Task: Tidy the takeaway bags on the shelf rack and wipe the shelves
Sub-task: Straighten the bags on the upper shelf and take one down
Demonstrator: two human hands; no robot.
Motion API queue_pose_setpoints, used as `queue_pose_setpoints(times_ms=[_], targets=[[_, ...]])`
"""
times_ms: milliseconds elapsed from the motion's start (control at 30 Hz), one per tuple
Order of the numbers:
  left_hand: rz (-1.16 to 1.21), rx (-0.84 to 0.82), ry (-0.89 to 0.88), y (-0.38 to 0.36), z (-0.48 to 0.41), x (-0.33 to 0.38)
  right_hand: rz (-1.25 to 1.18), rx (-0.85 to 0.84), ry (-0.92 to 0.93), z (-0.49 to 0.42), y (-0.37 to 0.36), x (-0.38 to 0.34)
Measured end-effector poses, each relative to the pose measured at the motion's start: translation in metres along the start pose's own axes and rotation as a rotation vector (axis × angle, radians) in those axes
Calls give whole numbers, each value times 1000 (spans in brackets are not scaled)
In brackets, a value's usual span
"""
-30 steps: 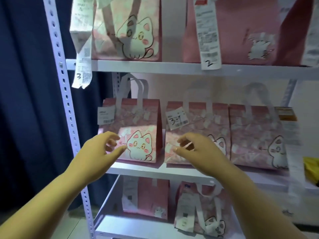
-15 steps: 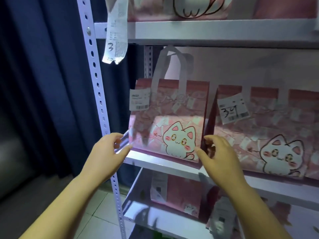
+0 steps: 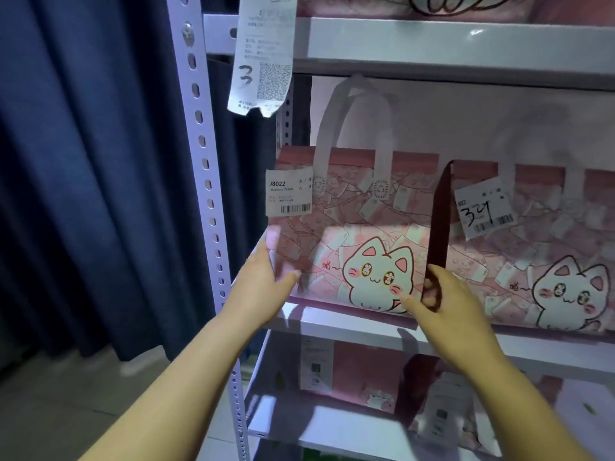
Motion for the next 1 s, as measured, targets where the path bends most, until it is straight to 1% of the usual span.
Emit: queue_pose_setpoints(times_ms=[100,200,400,533,633,767,900,1000], targets=[[32,5,-43,0,3,-1,-36,-4,0,1,-1,-2],[27,-4,-41,2,6,-3,-43,18,-2,1,1,-3],[-33,15,-84,11,10,4,-79,11,-32,3,3,-5],[-9,49,-144,20,15,20,-83,81,-75,10,12,-3],[-9,74,-225,23,21,35,-150,146,-85,19,25,0],[-15,55,-332,15,31,62,-165,219,-48,32,42,12],[-5,-5,-406,-5,44,89,-168,222,-62,42,55,36],[-9,-70,-430,-30,50,105,-119,202,-67,44,65,59]])
Point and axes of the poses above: each hand's wrist, its own z-axis away from the middle knuckle, its own y-axis out of the back of the hand, x = y × z, the point moved 3 cm from there along -z, towards the middle knuckle, and after that the axes turned 13 degrees about z, right-handed, at the moved point
